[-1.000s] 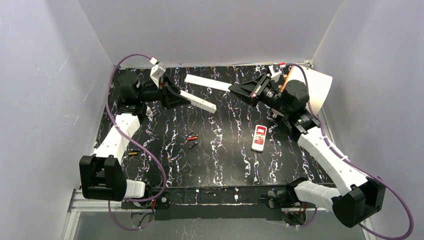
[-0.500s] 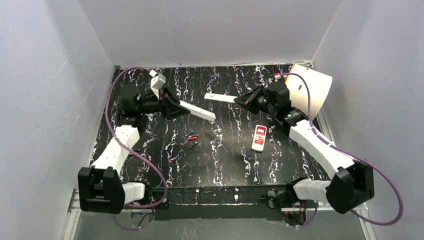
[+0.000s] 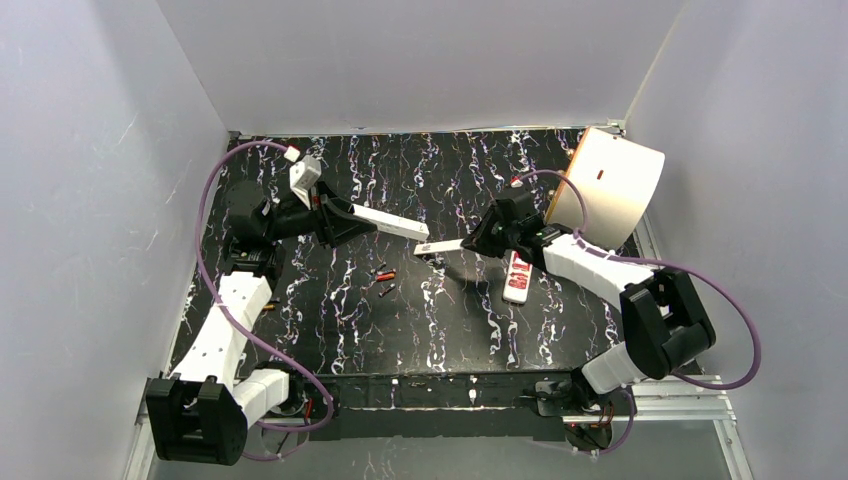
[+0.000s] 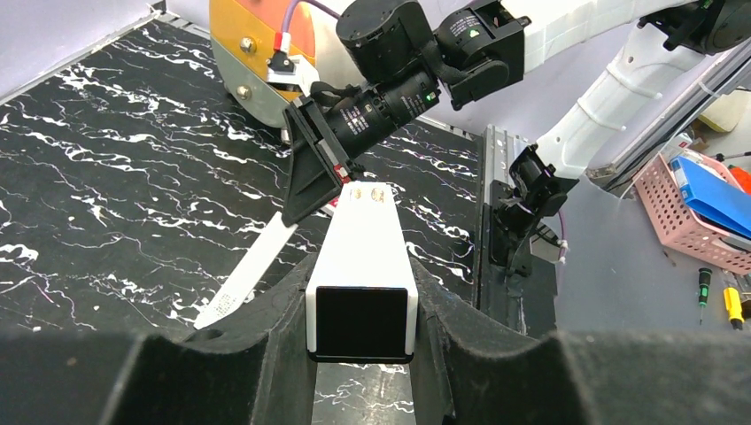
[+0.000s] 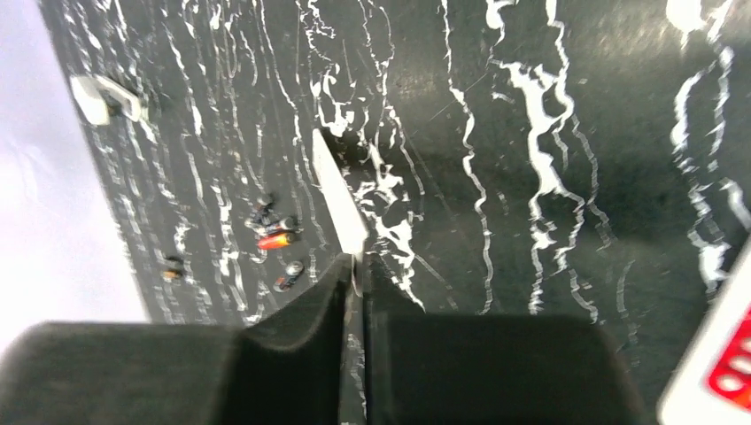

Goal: Load the batteries into the remote control

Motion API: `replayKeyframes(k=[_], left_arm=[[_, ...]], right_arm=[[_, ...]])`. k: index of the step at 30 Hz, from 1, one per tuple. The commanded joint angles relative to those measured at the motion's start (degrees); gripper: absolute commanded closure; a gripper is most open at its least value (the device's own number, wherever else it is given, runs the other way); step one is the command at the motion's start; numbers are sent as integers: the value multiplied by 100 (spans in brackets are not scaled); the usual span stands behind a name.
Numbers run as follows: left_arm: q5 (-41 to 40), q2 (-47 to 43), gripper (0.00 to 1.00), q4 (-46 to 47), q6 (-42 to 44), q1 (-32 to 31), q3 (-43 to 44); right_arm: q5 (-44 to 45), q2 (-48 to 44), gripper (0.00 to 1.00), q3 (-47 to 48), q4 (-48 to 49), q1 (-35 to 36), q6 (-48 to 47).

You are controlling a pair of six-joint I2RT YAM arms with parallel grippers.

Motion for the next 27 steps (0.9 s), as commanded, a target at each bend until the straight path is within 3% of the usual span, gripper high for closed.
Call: replayKeyframes(k=[1, 3, 7, 9, 13, 18, 21, 27], left_arm=[[83, -78, 100, -83, 81, 36, 267], [127, -55, 100, -91, 57, 38, 309], [211, -10, 100, -95, 24, 37, 412], [308, 31, 100, -98, -15, 38, 486], [590, 94, 100, -104, -148, -15, 684], [862, 12, 100, -99, -102, -122, 864], [1074, 46, 100, -99, -200, -153, 998], [1429, 109, 100, -102, -395, -223, 1171]], right_arm=[[197, -113, 67, 31, -164, -3, -392], [155, -251, 47, 46, -347, -3, -441], [-5, -873, 21, 74, -534, -9, -704], [-310, -1205, 16, 221, -568, -4, -1137], [-2507, -1726, 6, 613, 65, 5, -2183], [-4426, -1721, 1, 1010, 1082, 38, -1974], [-4778, -1624, 1, 1443, 804, 186, -2371], [-4571, -1271, 1, 2436, -849, 539, -4290]])
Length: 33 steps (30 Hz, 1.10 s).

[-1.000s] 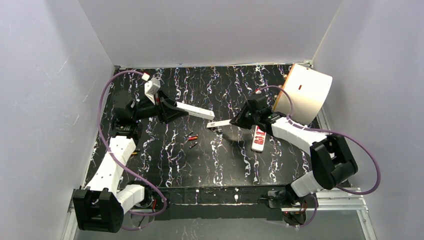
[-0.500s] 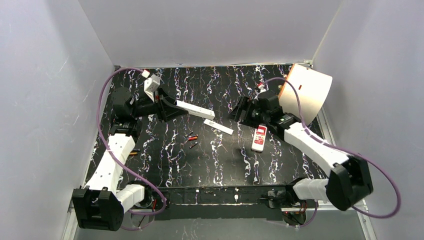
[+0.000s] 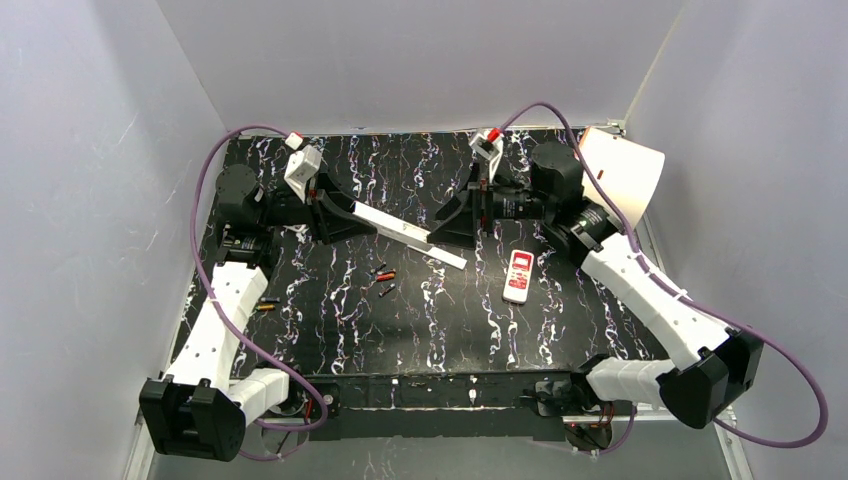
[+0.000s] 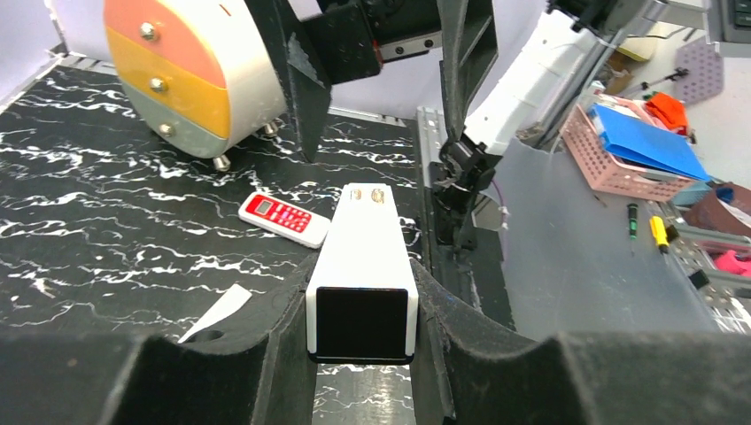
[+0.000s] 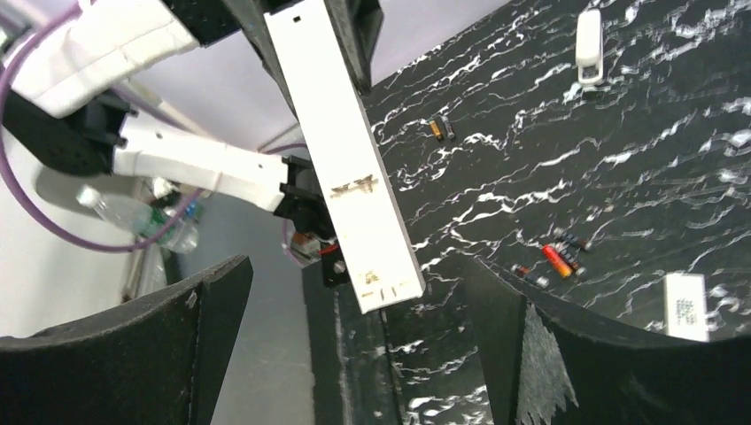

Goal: Load the batteries into the remote control

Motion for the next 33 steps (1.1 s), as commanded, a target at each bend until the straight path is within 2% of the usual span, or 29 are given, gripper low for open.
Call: replayKeyframes(k=[1, 3, 7, 11, 12, 14, 21, 24, 26, 30, 33], left_arm=[[427, -24, 100, 54, -181, -52, 275], [437, -18, 100, 60, -202, -61, 291], [427, 1, 100, 60, -227, -79, 281], [486, 4, 100, 58, -266, -88, 251], [497, 3, 100, 54, -266, -92, 246], [506, 15, 100, 58, -275, -88, 248], [441, 55, 100, 52, -297, -88, 287], [316, 58, 100, 62, -350, -88, 320], [151, 60, 92, 65, -465, -92, 329], [-386, 59, 39, 66, -614, -80, 271], [-982, 100, 29, 54, -816, -79, 239]], right_arm=[[-273, 361, 1, 905, -1179, 284, -1729], [-60, 523, 1, 1228, -1703, 561, -2310], [1195, 774, 4, 1688, -2548, 1265, -3324], [1765, 729, 9, 1683, -2537, 1518, -3734], [1779, 729, 13, 1709, -2564, 1532, -3829], [1787, 773, 28, 1814, -2653, 1560, -3905], [1098, 1320, 73, 2538, -3464, 1577, -4007], [1179, 1333, 82, 2540, -3469, 1574, -4046], [1193, 1288, 86, 2521, -3390, 1578, -4040], [1385, 1124, 90, 2370, -3019, 1577, -3840], [1719, 1075, 91, 2238, -2649, 1576, -3340]])
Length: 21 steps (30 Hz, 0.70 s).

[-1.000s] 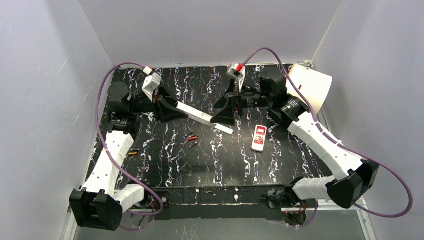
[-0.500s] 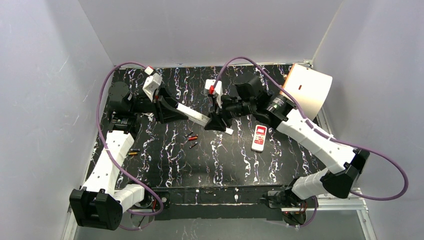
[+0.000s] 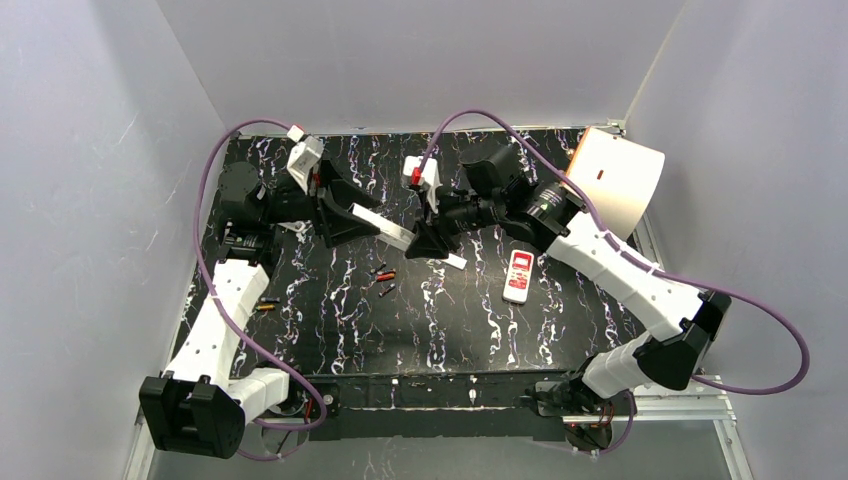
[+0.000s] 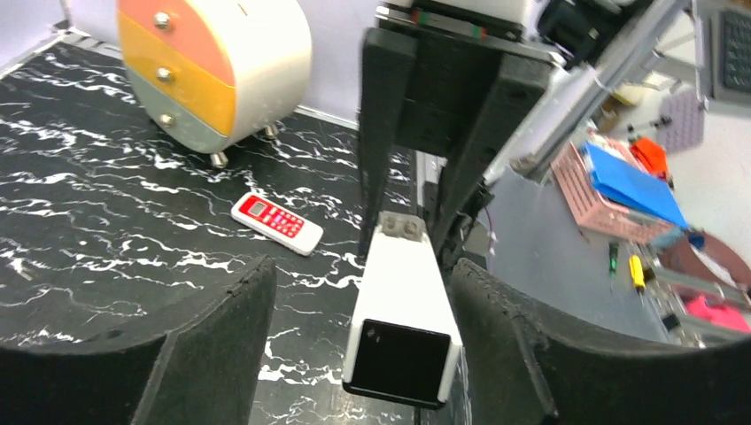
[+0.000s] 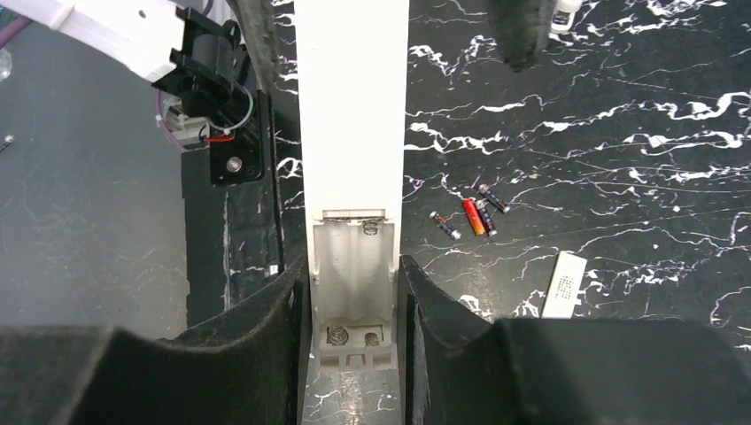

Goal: Load the batteries into the remote control

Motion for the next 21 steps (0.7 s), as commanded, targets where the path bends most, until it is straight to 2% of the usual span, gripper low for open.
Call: replayKeyframes(k=[1, 3, 4, 7, 9, 14, 21], left_arm=[[-1104, 41, 26, 9, -427, -14, 162], [-1695, 100, 16, -127, -729, -8, 204], [-1956, 144, 4, -144, -872, -6, 216], [-3230, 189, 1, -556, -1557, -9, 193], [-4103, 124, 1, -1018, -1954, -10, 105], [-5276, -544, 1, -1767, -2223, -5, -375], [-5424, -898, 1, -2263, -2322, -1, -717]], right_arm=[[434, -196, 92, -97, 766, 36, 655], [714, -164, 94, -250, 1209, 35, 1091], [776, -196, 95, -415, 1538, 42, 1376], [1075, -406, 97, -1109, 2988, 48, 2109], [1421, -473, 97, -1353, 3469, 78, 2480], [2466, -363, 97, -1387, 3327, 365, 2614], [4042, 6, 97, -1082, 2711, 1043, 2624]])
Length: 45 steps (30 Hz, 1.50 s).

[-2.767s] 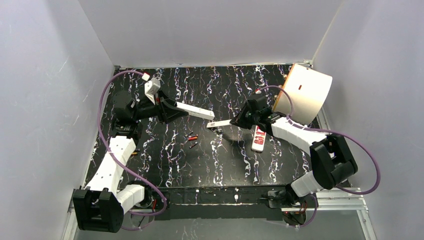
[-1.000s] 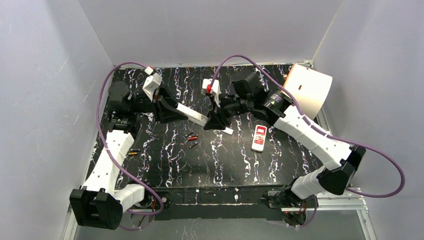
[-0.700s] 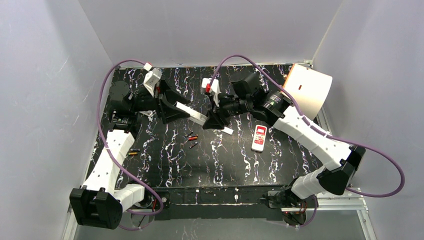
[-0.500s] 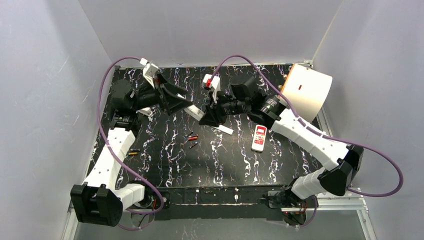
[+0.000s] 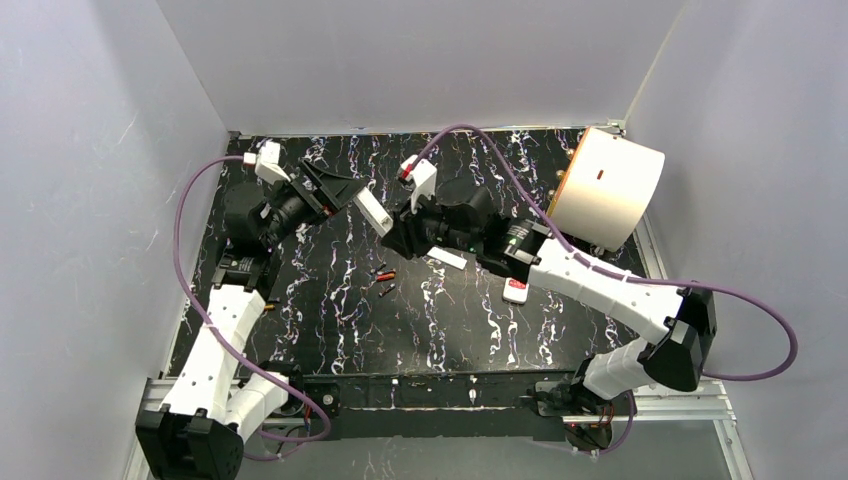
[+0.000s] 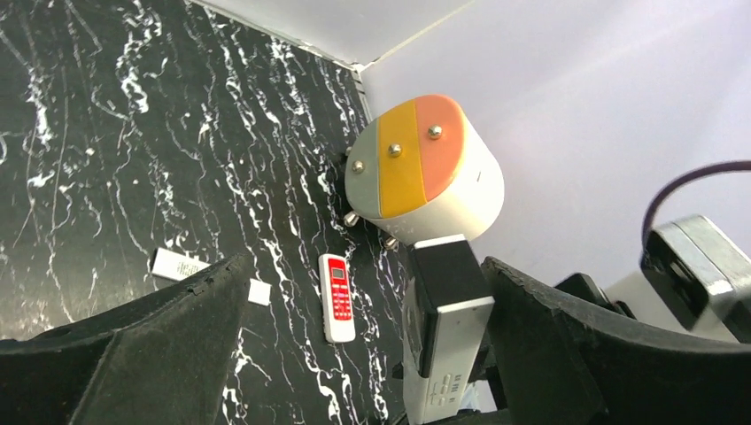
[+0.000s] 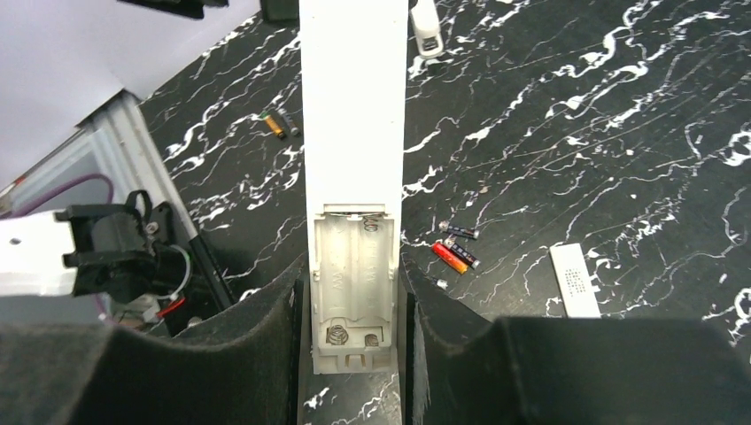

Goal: Load the batteries into the remote control

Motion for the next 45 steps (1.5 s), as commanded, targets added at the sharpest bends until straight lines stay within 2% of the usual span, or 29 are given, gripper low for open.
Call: replayKeyframes(k=[1, 6, 16, 21, 24, 26, 30, 32, 36, 39, 45], left_arm=[[-502, -173, 2, -669, -36, 1, -138], [-728, -398, 2, -1024, -41, 2, -292], [-864, -446, 18, -1154, -538, 2, -499], [-902, -451, 37, -1096, -626, 2, -602], [-834, -436, 54, -1001, -694, 2, -612], [-732, -387, 59, -1011, -737, 2, -577], [-364, -306, 48, -1076, -731, 2, -560], [-255, -345, 47, -1035, -710, 3, -602], [-270, -457, 55, -1259, -460, 8, -494], [-242, -447, 56, -1386, -339, 50, -396], [6, -414, 45, -1156, -440, 174, -383]], right_arm=[[1248, 188, 98, 406, 93, 387, 130], [1869, 476, 98, 652, -238, 767, 327], [2187, 688, 97, 786, -274, 1135, 311], [2344, 848, 98, 976, -412, 1193, 510], [2432, 992, 98, 1125, -577, 1203, 588], [2422, 1065, 98, 1170, -627, 1203, 706], [2272, 1326, 98, 1474, -838, 1203, 979], [2262, 1434, 98, 1607, -950, 1203, 1076], [2262, 1522, 98, 1731, -1062, 1192, 1109], [2130, 1510, 98, 1683, -1049, 1179, 1101], [1847, 1387, 98, 1460, -1012, 1042, 1246]])
